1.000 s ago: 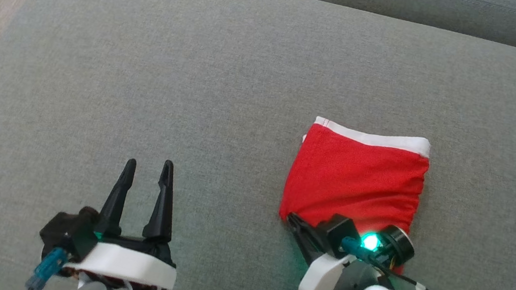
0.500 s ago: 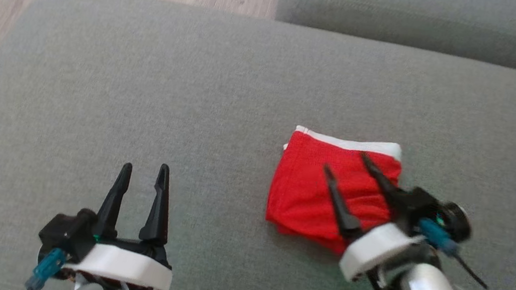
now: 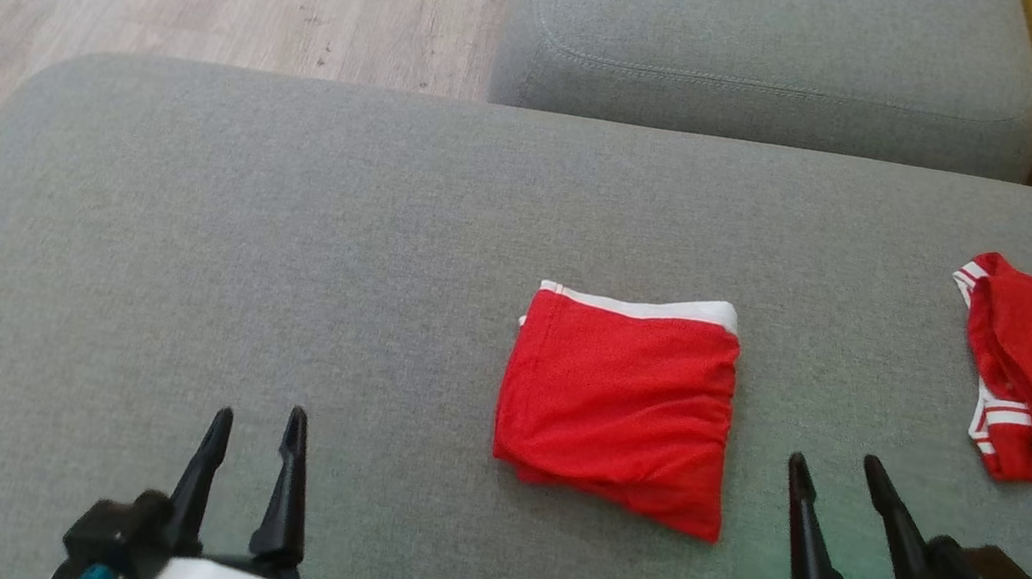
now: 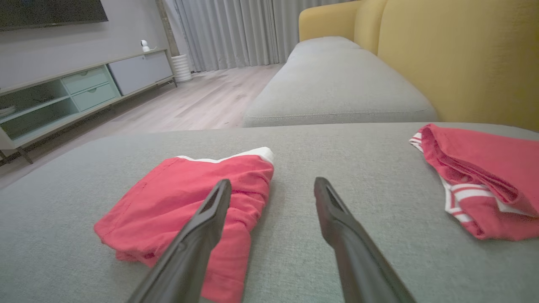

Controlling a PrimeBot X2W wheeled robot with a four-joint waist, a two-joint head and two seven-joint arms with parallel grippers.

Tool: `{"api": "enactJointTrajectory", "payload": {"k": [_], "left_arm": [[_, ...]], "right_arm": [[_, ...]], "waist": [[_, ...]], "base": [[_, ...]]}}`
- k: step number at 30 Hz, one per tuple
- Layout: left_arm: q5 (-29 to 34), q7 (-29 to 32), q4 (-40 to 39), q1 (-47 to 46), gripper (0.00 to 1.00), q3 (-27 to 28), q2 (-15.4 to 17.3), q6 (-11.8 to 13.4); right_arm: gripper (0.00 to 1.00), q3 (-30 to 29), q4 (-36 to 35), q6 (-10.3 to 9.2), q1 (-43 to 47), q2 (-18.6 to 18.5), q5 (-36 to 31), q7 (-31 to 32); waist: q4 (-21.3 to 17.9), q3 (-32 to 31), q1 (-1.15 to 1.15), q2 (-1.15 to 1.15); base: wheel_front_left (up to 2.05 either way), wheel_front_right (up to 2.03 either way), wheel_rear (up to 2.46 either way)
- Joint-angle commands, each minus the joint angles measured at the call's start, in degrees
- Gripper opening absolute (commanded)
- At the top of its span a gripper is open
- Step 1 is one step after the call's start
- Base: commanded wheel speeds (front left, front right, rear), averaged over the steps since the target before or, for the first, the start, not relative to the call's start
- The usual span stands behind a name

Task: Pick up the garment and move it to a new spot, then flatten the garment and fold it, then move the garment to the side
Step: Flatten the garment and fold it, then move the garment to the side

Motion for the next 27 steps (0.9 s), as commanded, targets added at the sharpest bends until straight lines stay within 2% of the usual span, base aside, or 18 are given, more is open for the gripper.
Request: {"api": "enactJointTrajectory", "payload": {"k": [1, 9, 22, 27], "left_arm": [[0.4, -0.8, -1.6, -1.2, 1.0, 2.7, 1.2, 0.3], [0.7, -0.7, -1.2, 1.1, 1.0, 2.6, 1.8, 0.5], [0.5, -0.1, -0.4, 0.3, 1.0, 1.9, 2.0, 0.3], [0.7, 0.1, -0.7, -0.2, 1.0, 1.6, 2.0, 0.3]], "right_arm": [[1.0, 0.4, -2.4, -0.04, -1.1, -0.1, 0.2, -0.8], [1.0, -1.5, -2.7, -0.04, 0.5, -0.1, 0.0, -0.7], [1.0, -1.4, -1.9, -0.04, 0.1, -0.1, 0.1, -0.3], [1.0, -0.7, -0.5, -0.04, -2.5, -0.1, -0.5, 3.6]], "waist": [[-0.3, -0.1, 0.01, 0.0], [-0.2, -0.2, 0.01, 0.0], [1.0, 0.1, 0.01, 0.0], [2.1, 0.7, 0.01, 0.0]], "base": [[0.0, 0.0, 0.0], [0.0, 0.0, 0.0], [0.0, 0.0, 0.0], [0.0, 0.0, 0.0]]}}
